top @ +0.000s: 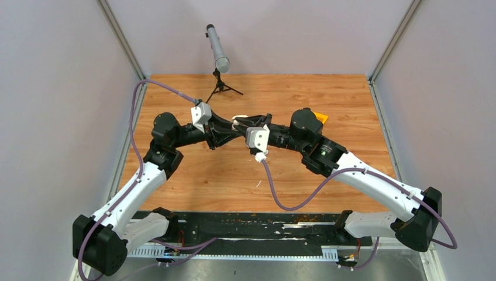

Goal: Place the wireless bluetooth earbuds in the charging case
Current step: Place the earbud in the charging case.

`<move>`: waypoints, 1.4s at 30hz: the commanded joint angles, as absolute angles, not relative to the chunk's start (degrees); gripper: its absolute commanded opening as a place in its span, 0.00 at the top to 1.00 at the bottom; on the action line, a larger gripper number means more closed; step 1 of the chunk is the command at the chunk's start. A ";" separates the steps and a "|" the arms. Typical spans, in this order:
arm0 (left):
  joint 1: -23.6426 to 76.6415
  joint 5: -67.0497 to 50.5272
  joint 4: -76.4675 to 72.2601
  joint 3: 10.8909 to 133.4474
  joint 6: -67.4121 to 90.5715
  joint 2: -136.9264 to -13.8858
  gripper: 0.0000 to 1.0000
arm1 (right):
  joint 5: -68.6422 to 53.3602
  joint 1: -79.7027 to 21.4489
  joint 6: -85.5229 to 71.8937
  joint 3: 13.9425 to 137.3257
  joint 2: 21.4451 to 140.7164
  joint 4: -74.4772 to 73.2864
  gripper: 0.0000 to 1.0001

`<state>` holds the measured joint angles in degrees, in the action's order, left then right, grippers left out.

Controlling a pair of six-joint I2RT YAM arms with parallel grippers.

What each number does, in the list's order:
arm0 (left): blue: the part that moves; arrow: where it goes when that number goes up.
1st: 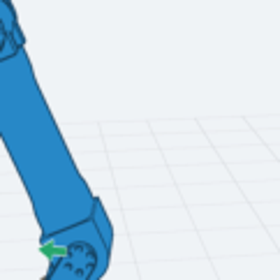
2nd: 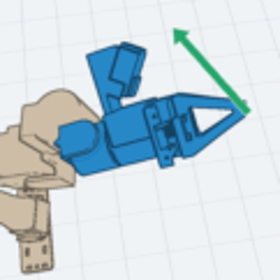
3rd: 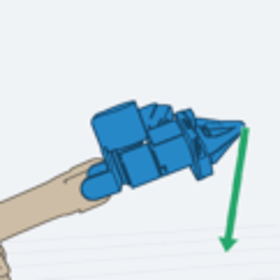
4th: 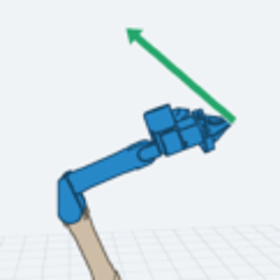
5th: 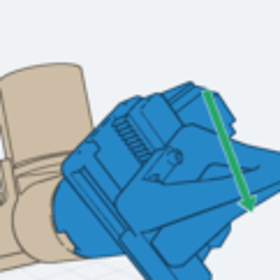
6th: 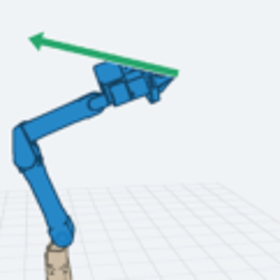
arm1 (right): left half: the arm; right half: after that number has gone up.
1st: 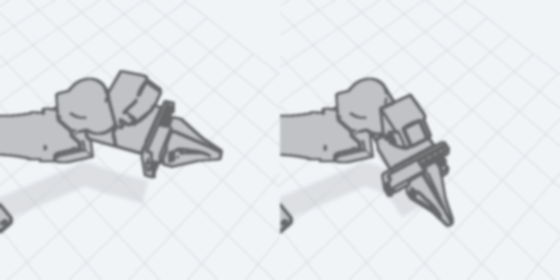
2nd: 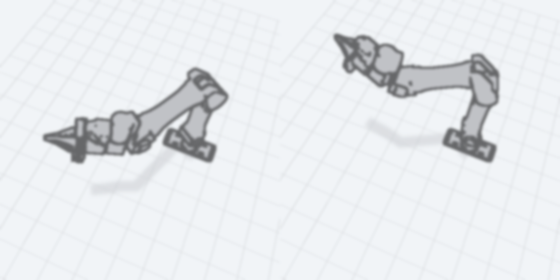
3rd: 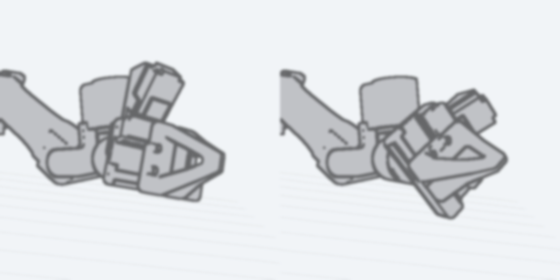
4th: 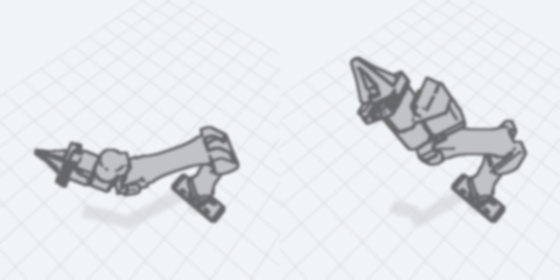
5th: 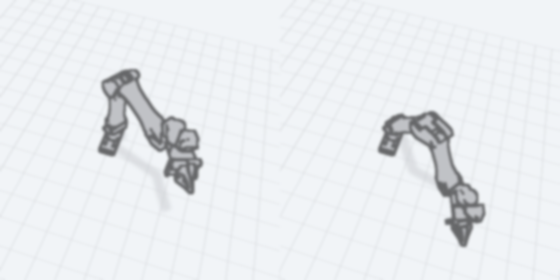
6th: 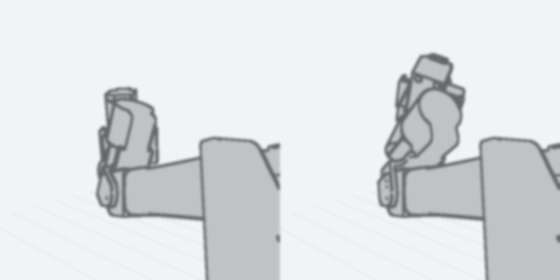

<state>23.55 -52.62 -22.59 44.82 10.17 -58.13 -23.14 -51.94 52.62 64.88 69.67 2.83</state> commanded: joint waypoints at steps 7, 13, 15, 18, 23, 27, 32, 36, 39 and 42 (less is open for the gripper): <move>23.67 -52.97 -24.62 45.64 9.51 -56.33 1.00 | -21.91 -52.89 53.66 67.24 70.86 3.52 1.00; 23.64 -52.01 -24.71 45.46 9.22 -55.98 1.00 | -21.49 -53.17 54.87 68.13 71.60 1.11 0.98; 23.64 -51.56 -25.06 45.37 9.29 -55.99 1.00 | -21.18 -53.17 54.84 68.79 71.82 -0.58 0.95; 23.56 -50.95 -25.46 45.20 9.38 -55.88 1.00 | -20.47 -53.16 54.46 69.36 71.96 -2.82 0.87; 23.51 -50.67 -25.66 44.84 9.40 -55.73 1.00 | -19.74 -53.17 54.01 69.50 71.94 -3.08 0.87; 23.47 -50.71 -25.62 44.74 9.34 -55.62 1.00 | -19.40 -53.17 53.83 69.67 72.08 -3.14 0.84; 23.47 -51.25 -25.19 44.43 8.70 -55.70 1.00 | -19.52 -53.17 52.63 70.47 72.62 -3.19 0.85; 23.41 -51.51 -26.49 43.97 9.58 -55.55 1.00 | -18.18 -53.17 51.86 68.87 72.51 1.25 0.87; 23.11 -50.26 -27.63 43.88 11.15 -55.47 1.00 | -17.73 -53.17 51.76 68.66 72.75 1.24 0.86; 22.69 -49.44 -28.27 43.86 11.79 -55.62 1.00 | -17.43 -53.15 51.59 69.59 73.08 -1.08 0.83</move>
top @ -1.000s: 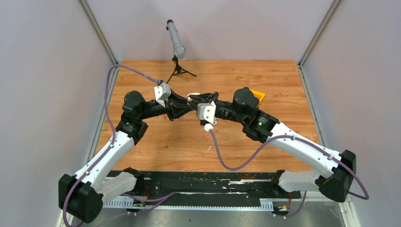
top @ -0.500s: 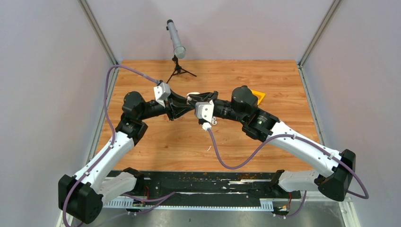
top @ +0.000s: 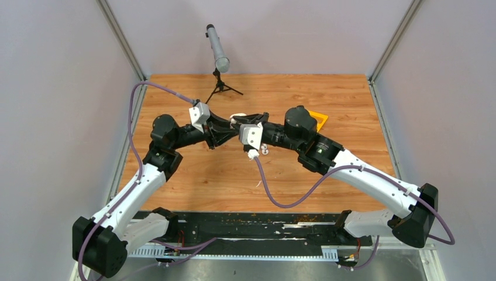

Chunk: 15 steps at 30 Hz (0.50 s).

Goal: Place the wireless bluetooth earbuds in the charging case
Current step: Place the earbud in the charging case.

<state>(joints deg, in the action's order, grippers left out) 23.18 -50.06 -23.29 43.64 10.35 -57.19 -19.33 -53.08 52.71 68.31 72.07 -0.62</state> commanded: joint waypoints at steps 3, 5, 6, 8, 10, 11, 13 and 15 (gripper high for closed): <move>22.50 -49.47 -28.30 43.73 11.69 -55.62 1.00 | -17.06 -53.16 51.84 70.18 73.04 -2.49 0.77; 22.50 -49.43 -28.30 43.65 11.77 -55.63 1.00 | -16.90 -53.17 51.95 70.24 73.13 -2.63 0.72; 22.50 -49.42 -28.17 43.60 11.78 -55.62 1.00 | -16.88 -53.13 51.98 70.35 73.19 -2.70 0.69; 22.50 -49.60 -28.07 43.59 11.78 -55.62 1.00 | -17.07 -53.17 51.81 70.72 73.45 -3.20 0.68; 22.50 -49.78 -27.78 43.66 11.57 -55.58 1.00 | -17.37 -53.14 51.81 71.28 73.77 -3.85 0.65; 22.50 -49.87 -27.73 43.68 11.52 -55.55 1.00 | -17.42 -53.10 51.77 71.47 73.89 -4.17 0.65; 22.50 -49.91 -27.73 43.60 11.51 -55.52 1.00 | -17.41 -53.17 51.76 71.83 74.10 -4.69 0.65; 22.50 -49.97 -27.77 43.56 11.51 -55.54 1.00 | -17.45 -53.17 51.75 72.10 74.24 -5.06 0.65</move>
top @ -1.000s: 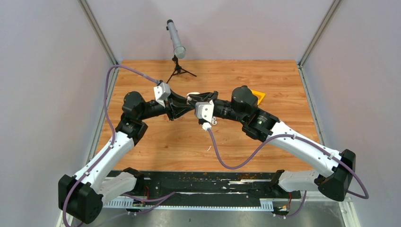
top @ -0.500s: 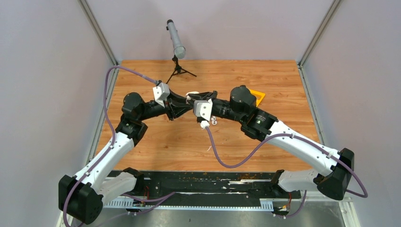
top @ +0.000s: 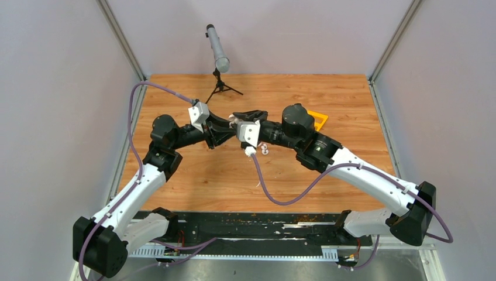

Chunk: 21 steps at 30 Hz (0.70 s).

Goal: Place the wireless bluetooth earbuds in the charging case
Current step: Place the earbud in the charging case.

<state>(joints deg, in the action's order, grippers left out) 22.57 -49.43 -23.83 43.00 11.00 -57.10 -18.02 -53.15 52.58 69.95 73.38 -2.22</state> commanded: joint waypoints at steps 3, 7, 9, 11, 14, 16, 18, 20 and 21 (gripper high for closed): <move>22.50 -49.97 -27.86 43.42 11.43 -55.63 1.00 | -18.00 -53.17 51.54 72.67 74.36 -5.55 0.61; 22.50 -50.22 -27.86 43.20 11.39 -55.52 1.00 | -19.25 -53.17 50.97 74.64 74.97 -8.62 0.51; 22.54 -50.29 -28.10 43.08 11.38 -55.51 1.00 | -19.63 -53.17 50.30 76.10 75.78 -10.73 0.50; 22.50 -50.18 -28.21 42.98 11.49 -55.43 1.00 | -19.92 -53.09 49.50 77.46 76.53 -12.61 0.49; 22.50 -49.78 -28.21 42.89 11.72 -55.40 1.00 | -19.84 -52.97 47.19 78.92 77.14 -13.24 0.48; 22.50 -49.51 -27.98 42.66 11.82 -55.43 1.00 | -19.63 -52.93 43.84 80.64 77.37 -13.01 0.47; 22.47 -49.31 -27.64 42.31 11.57 -55.37 1.00 | -19.63 -52.60 39.86 84.80 78.03 -14.10 0.45; 22.42 -49.06 -27.51 42.12 11.44 -55.37 1.00 | -20.12 -51.68 35.41 89.62 78.97 -16.93 0.43; 22.33 -48.89 -27.51 42.11 11.43 -55.36 1.00 | -19.94 -51.02 32.84 91.94 79.39 -18.33 0.42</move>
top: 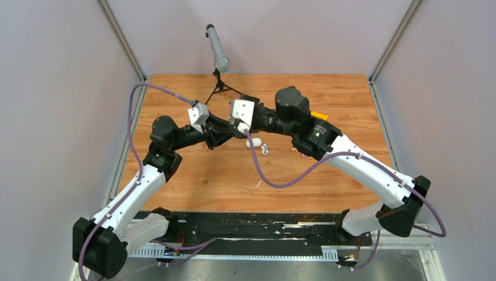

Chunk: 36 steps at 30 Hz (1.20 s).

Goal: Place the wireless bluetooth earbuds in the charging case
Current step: Place the earbud in the charging case, then adjust the earbud with the charging case.

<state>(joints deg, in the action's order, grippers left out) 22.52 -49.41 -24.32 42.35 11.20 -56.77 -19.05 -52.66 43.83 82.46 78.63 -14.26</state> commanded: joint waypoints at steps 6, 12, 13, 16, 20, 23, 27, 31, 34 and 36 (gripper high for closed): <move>22.24 -46.88 -27.90 41.50 11.14 -55.63 1.00 | -16.63 -46.25 16.64 98.89 80.82 -26.45 0.45; 22.25 -42.65 -27.42 40.58 9.60 -55.50 1.00 | -17.60 -42.27 6.38 99.78 82.69 -37.68 0.57; 22.24 -42.03 -27.42 40.50 9.24 -55.57 1.00 | -19.28 -41.71 5.47 100.22 83.47 -39.85 0.58; 22.25 -39.63 -27.17 40.26 8.64 -55.61 1.00 | -21.63 -41.49 4.12 102.21 86.02 -44.82 0.59; 22.24 -37.51 -26.69 40.17 8.11 -55.58 1.00 | -21.36 -41.52 2.75 102.23 86.69 -44.25 0.57; 22.24 -36.42 -26.12 40.18 7.72 -55.63 1.00 | -21.80 -41.49 2.56 103.70 88.10 -44.50 0.57; 22.24 -35.04 -25.37 40.16 6.89 -55.64 1.00 | -23.25 -41.49 2.95 105.49 89.53 -45.37 0.57; 22.24 -34.27 -24.96 40.10 6.59 -55.54 1.00 | -25.17 -41.44 4.26 105.73 89.48 -45.68 0.58; 22.24 -34.59 -25.49 40.08 6.76 -55.70 1.00 | -24.88 -41.46 3.48 106.48 90.08 -44.20 0.59; 22.25 -34.71 -25.80 40.08 6.98 -55.87 1.00 | -24.07 -41.46 2.83 108.37 91.87 -44.51 0.59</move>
